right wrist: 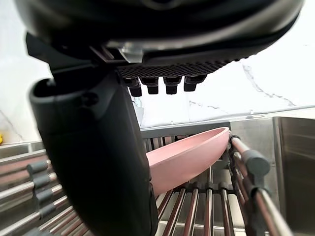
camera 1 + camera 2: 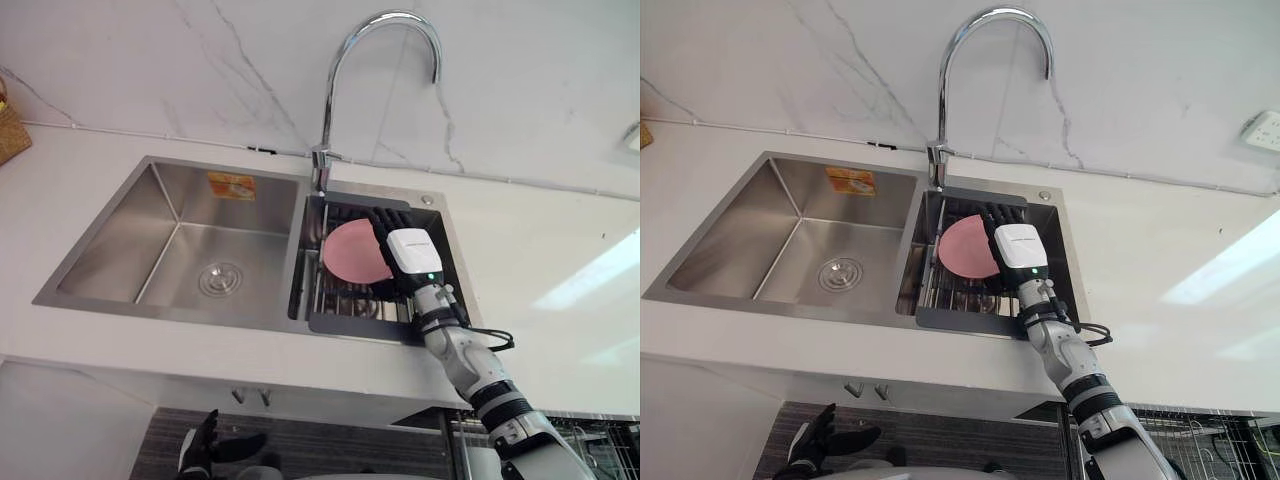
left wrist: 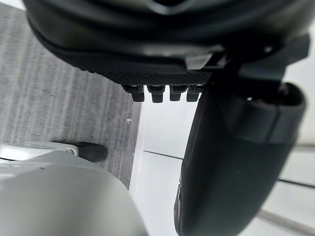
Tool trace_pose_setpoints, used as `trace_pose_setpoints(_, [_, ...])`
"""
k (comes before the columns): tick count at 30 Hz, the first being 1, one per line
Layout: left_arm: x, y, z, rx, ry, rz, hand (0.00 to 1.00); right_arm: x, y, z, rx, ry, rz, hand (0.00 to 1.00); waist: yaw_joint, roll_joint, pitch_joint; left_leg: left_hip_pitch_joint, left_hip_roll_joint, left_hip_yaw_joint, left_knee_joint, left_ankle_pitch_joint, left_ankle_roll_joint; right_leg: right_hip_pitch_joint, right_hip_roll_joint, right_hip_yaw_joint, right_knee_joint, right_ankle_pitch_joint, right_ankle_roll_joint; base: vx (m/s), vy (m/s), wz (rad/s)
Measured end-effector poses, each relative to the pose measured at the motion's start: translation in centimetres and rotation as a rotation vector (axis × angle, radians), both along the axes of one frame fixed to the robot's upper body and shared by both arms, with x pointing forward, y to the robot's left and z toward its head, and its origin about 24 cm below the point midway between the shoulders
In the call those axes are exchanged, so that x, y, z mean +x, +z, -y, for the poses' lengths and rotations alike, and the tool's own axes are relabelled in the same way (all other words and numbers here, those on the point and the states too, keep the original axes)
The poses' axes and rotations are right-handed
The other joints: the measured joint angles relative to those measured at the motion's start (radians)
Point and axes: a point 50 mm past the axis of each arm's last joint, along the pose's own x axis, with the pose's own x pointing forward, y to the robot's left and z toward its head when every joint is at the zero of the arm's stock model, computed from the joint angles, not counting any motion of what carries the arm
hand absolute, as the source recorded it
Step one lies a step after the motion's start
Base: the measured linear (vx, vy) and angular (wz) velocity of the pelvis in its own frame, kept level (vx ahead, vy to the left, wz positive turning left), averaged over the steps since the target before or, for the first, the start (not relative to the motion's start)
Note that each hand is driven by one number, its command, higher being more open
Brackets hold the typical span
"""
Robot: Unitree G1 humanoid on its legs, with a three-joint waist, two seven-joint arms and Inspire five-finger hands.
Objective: Walk over to the sink, pick up the cup, carry it to the dishwasher, place the cup inside the dishwasher, then close the dishwasher door
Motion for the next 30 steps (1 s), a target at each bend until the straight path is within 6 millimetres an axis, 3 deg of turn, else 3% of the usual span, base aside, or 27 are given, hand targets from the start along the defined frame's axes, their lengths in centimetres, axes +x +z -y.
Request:
trace_pose_setpoints(15, [-0.7, -0.1, 0.1, 0.025, -0.045, -0.005, 1.00, 0.1, 0.7, -1.3, -0.176, 0.139, 0.217, 0.00, 0.023, 0.007, 0.004, -0.003, -0.007, -0.006, -0.007, 0.012, 0.014, -0.001, -0.003, -0.005, -0.006, 0.001, 0.002, 0.00, -0.001, 0.01])
trace_pose_setpoints(30, [-0.8, -0.1, 0.1, 0.022, -0.040, -0.005, 1.00, 0.5, 2.0, 1.0, -0.232, 0.150, 0.268, 0.00, 0.019, 0.017, 0.012, 0.005, -0.006, 0.017, -0.007, 0.012, 0.013, -0.003, 0.000, 0.023, -0.020, 0.016, 0.002, 0.00, 0.000, -0.04])
